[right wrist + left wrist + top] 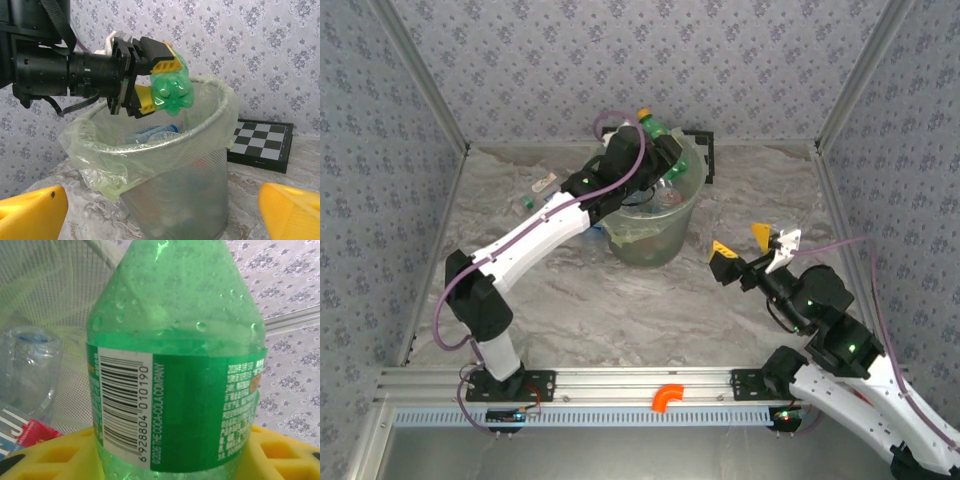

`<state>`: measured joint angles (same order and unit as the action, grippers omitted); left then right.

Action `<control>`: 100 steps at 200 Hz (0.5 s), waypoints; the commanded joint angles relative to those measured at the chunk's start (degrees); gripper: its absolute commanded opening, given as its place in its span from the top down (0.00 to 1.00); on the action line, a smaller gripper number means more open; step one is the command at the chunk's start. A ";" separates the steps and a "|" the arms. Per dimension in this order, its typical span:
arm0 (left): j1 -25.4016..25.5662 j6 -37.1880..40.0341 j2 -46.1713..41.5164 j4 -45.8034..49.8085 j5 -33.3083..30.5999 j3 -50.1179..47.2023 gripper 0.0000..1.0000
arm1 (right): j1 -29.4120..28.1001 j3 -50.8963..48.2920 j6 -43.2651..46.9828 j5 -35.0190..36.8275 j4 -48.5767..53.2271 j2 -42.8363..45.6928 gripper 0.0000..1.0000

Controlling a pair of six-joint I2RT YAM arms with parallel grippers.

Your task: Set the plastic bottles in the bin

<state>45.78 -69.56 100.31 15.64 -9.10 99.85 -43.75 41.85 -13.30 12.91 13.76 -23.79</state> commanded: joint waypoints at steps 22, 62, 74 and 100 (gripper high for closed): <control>0.59 -2.33 1.79 -0.32 1.60 4.63 0.31 | -0.18 1.22 -0.59 1.40 0.55 1.11 0.01; 0.46 -1.55 1.95 1.03 2.60 6.32 0.06 | -0.12 0.61 -0.68 1.49 0.07 1.15 0.01; 0.54 -1.31 1.50 1.49 2.32 6.29 0.02 | -0.14 0.52 -0.67 1.51 -0.11 1.08 0.01; 0.50 -0.31 0.03 1.59 1.57 5.42 0.02 | -0.12 0.32 -0.94 1.36 -0.48 0.94 0.00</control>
<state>46.13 -71.05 102.43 16.53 -7.09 104.01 -43.75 41.85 -13.32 13.28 14.41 -23.38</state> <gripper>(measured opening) 0.976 0.994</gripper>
